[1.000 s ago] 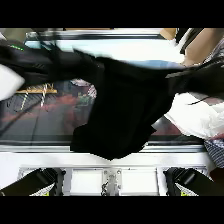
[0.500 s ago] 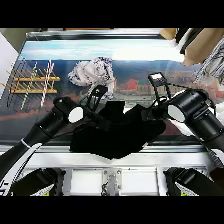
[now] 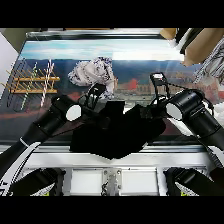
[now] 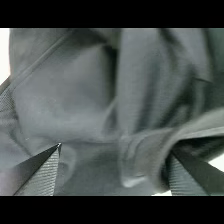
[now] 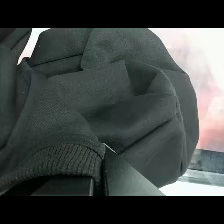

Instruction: Fold the clothes and pants, and hang the long-sleeved shirts on hangers.

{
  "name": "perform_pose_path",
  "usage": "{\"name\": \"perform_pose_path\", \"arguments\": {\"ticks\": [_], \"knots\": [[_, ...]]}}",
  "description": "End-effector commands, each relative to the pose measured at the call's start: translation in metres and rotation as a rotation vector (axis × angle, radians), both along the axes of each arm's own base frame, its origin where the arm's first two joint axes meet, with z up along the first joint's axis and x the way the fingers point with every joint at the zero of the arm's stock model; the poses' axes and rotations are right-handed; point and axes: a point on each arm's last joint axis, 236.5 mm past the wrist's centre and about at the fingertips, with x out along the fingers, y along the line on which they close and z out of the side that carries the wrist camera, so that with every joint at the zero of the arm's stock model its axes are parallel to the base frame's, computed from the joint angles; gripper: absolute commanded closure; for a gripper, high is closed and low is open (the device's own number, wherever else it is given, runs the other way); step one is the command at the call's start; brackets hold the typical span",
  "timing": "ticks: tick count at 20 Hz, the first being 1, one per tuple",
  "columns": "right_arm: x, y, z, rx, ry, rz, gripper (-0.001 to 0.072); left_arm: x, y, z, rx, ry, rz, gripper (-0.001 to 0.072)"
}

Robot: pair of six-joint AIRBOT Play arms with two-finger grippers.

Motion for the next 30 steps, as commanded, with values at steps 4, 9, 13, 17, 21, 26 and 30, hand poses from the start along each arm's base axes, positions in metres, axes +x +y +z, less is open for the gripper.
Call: {"name": "perform_pose_path", "arguments": {"ticks": [4,9,13,17,21,26,30], "knots": [[0.0,0.001,0.0,0.005,0.001,-0.003,0.0685,0.014,-0.016,0.086,-0.064,-0.148,-0.105,0.0001],[0.0,0.002,0.0,0.008,0.002,-0.002,0.0685,0.073,0.036,0.116,-0.079,-0.238,0.068,0.0],[0.0,0.002,0.0,0.008,0.002,-0.003,0.0684,0.137,0.159,0.087,0.18,-0.274,0.334,0.0],[0.0,0.002,0.0,0.008,0.002,-0.002,0.0685,0.186,0.27,0.046,0.429,-0.286,0.508,0.0],[0.0,0.002,0.0,0.008,0.002,-0.002,0.0684,0.208,0.328,-0.018,0.476,-0.191,0.596,0.0001],[0.0,0.002,0.0,0.008,0.002,-0.002,0.0684,0.215,0.385,-0.088,0.501,-0.091,0.673,0.0001],[0.0,0.002,-0.001,0.007,0.004,-0.002,0.0684,0.217,0.406,-0.131,0.517,-0.051,0.683,0.0001]]}}
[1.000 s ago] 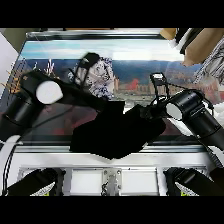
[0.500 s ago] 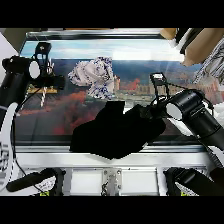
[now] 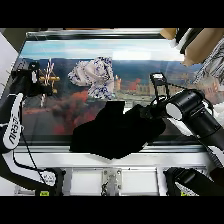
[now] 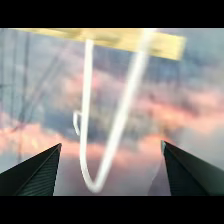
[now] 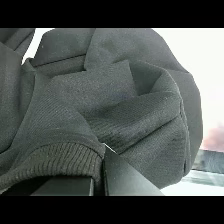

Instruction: Fold the clothes and pants, and hang the long-sleeved shirts on hangers.

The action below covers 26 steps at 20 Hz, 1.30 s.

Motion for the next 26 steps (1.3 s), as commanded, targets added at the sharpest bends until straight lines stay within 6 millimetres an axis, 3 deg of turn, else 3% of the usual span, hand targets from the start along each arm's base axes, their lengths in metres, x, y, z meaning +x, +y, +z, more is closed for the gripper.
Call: {"name": "perform_pose_path", "arguments": {"ticks": [1,6,14,15,16,17,19,21,26], "knots": [[0.0,0.0,-0.001,-0.001,0.001,0.0,0.0684,0.006,0.025,-0.036,0.033,0.02,0.007,0.0001],[0.0,0.0,-0.001,-0.001,0.001,0.0,0.0685,0.01,0.034,-0.06,0.075,0.038,-0.021,0.0001],[0.0,0.0,-0.001,-0.001,0.001,0.0,0.0685,0.029,0.032,-0.056,0.079,-0.039,-0.049,0.0002],[0.0,0.0,-0.001,-0.001,0.001,0.0,0.0685,0.03,0.033,-0.056,0.079,-0.042,-0.049,0.0041],[0.0,0.0,-0.001,-0.001,0.001,0.0,0.0684,0.03,0.033,-0.056,0.079,-0.043,-0.05,0.025],[0.0,0.0,-0.001,-0.001,0.001,0.0,0.0684,0.031,0.033,-0.055,0.079,-0.047,-0.05,0.0354],[0.0,0.0,-0.001,-0.001,0.001,0.0,0.0684,0.032,0.032,-0.055,0.078,-0.052,-0.052,0.0354],[0.0,0.0,-0.001,0.0,0.001,0.0,0.0685,0.032,0.032,-0.055,0.078,-0.052,-0.052,0.0682],[0.0,0.0,-0.001,-0.001,0.001,0.0,0.0685,0.032,0.032,-0.054,0.078,-0.051,-0.051,0.0685]]}}
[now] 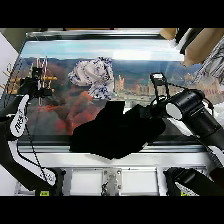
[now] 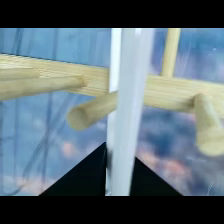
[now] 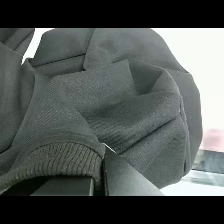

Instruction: Fold the clothes and pants, and hang the long-sleeved shirts on hangers.

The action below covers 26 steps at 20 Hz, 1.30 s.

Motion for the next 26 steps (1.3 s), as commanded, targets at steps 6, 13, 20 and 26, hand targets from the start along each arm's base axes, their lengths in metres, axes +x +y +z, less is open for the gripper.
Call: {"name": "perform_pose_path", "arguments": {"ticks": [6,13,20,26], "knots": [[0.0,0.0,0.0,-0.001,0.001,0.0,0.0684,0.0,0.001,0.047,0.011,-0.062,0.014,0.0685],[0.0,0.0,0.0,-0.001,0.001,0.0,0.0684,-0.005,-0.037,0.133,0.053,-0.13,-0.095,0.0684],[0.0,0.0,0.0,-0.001,0.001,0.0,0.0684,-0.023,-0.156,0.218,-0.036,-0.214,-0.53,0.0684],[0.0,0.0,0.0,-0.001,0.001,0.0,0.0684,-0.129,-0.247,0.242,-0.264,-0.03,-1.135,0.0685]]}}
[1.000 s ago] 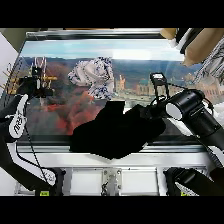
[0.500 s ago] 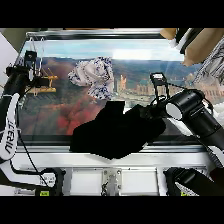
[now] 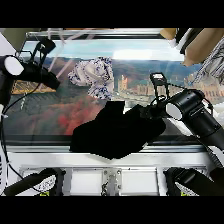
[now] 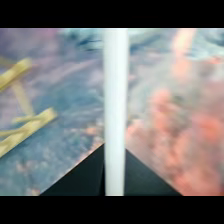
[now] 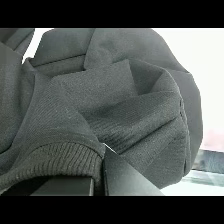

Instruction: Fold the clothes and pants, and hang the long-sleeved shirts on hangers.

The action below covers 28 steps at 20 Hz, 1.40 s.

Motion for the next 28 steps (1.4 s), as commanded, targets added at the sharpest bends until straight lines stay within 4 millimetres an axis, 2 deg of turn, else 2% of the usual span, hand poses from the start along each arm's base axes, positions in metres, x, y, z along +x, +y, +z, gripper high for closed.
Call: {"name": "perform_pose_path", "arguments": {"ticks": [1,4,6,8,10,12,17,20,23,28], "knots": [[0.0,0.0,0.0,0.0,0.001,0.0,0.0684,-0.06,-0.038,0.013,-0.035,0.094,-0.316,0.0684],[0.0,0.0,0.0,0.0,0.001,0.0,0.0685,-0.074,-0.038,0.013,-0.016,0.123,-0.37,0.0685],[0.0,0.0,0.0,0.0,0.001,0.0,0.0685,-0.108,-0.037,0.004,0.018,0.225,-0.531,0.0686],[0.0,0.0,0.0,0.0,0.001,0.0,0.0684,-0.137,-0.032,0.002,0.015,0.32,-0.617,0.0686],[0.0,0.0,0.0,-0.001,0.001,0.0,0.0685,-0.15,-0.028,0.008,0.018,0.313,-0.649,0.0686],[0.0,0.0,0.0,-0.001,0.001,0.0,0.0684,-0.167,-0.035,0.013,-0.033,0.245,-0.733,0.0686],[0.0,0.0,0.0,-0.001,0.001,0.0,0.0685,-0.217,-0.023,-0.01,-0.08,0.253,-0.69,0.0686],[0.0,0.0,0.0,0.0,0.001,0.0,0.0684,-0.241,-0.028,-0.023,-0.087,0.268,-0.7,0.0686],[0.0,0.0,0.0,0.0,0.001,0.0,0.0684,-0.259,-0.037,-0.033,-0.091,0.289,-0.741,0.0686],[0.0,0.0,0.0,0.0,0.001,-0.001,0.0684,-0.268,-0.051,-0.051,-0.125,0.379,-0.767,0.0686]]}}
